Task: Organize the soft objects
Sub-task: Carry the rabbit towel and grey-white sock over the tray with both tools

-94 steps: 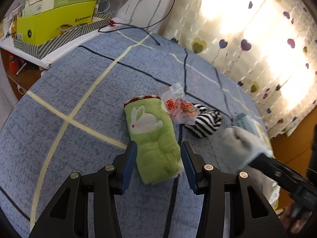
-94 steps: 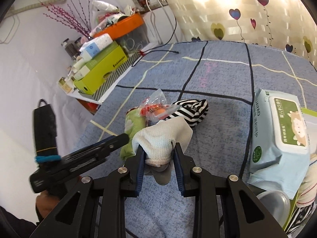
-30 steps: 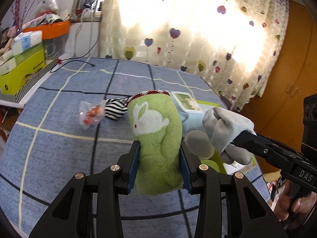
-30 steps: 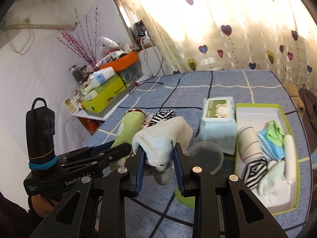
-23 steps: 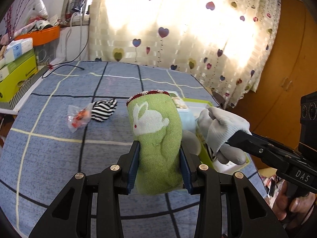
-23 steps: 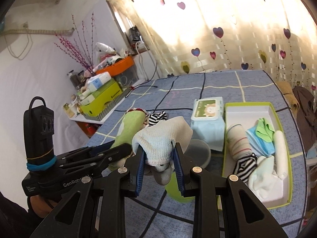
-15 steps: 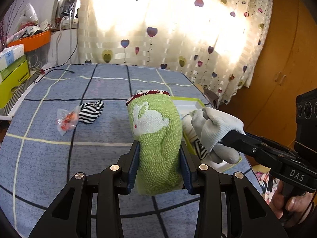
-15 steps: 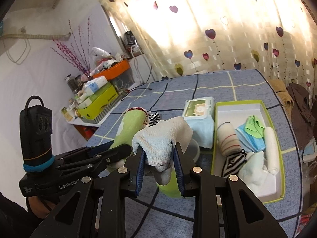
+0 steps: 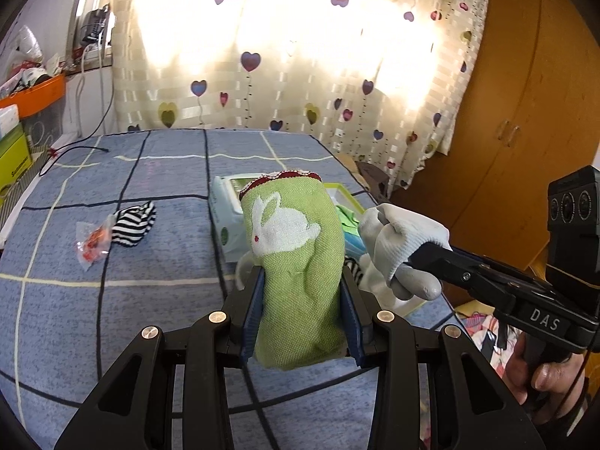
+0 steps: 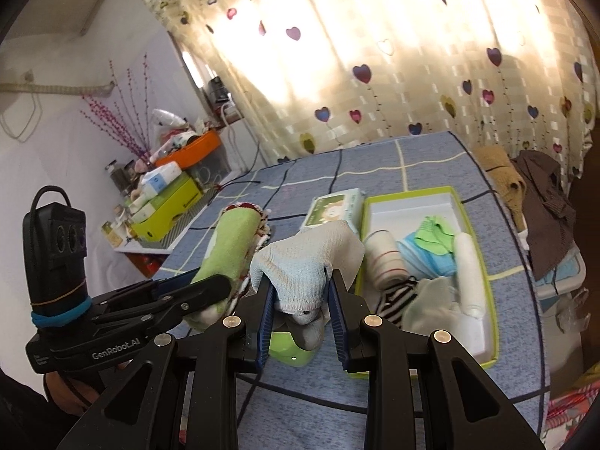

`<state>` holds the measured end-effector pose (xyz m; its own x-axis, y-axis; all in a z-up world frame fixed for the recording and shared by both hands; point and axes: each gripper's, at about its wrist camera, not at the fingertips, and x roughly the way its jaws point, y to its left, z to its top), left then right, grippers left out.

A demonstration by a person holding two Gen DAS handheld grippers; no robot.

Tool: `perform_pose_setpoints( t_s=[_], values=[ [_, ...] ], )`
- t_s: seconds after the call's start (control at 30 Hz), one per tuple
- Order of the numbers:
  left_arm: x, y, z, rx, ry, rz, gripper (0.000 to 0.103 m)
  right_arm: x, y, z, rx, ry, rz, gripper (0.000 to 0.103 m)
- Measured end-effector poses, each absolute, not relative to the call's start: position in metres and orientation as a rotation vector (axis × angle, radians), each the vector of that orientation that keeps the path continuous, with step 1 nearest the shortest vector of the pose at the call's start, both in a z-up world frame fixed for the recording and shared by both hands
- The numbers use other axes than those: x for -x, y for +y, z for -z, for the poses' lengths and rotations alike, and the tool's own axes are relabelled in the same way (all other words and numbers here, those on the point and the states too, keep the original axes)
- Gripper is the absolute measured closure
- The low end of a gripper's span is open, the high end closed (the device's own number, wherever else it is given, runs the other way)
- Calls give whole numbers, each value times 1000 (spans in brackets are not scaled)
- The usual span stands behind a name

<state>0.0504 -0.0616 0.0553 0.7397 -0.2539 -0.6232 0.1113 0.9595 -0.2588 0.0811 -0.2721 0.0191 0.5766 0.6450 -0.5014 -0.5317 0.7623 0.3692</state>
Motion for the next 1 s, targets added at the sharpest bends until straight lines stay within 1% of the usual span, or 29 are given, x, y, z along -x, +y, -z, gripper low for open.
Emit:
perform_pose_setpoints(
  t_s=[0.5,1.0],
  values=[
    [-64,-104,-49,173,745,282,64,-85,-321,-10,-240,659,-592,77],
    [-82,-134,-34,145,810,316,64,-95,-343,8,-269,696,-553,77]
  ],
)
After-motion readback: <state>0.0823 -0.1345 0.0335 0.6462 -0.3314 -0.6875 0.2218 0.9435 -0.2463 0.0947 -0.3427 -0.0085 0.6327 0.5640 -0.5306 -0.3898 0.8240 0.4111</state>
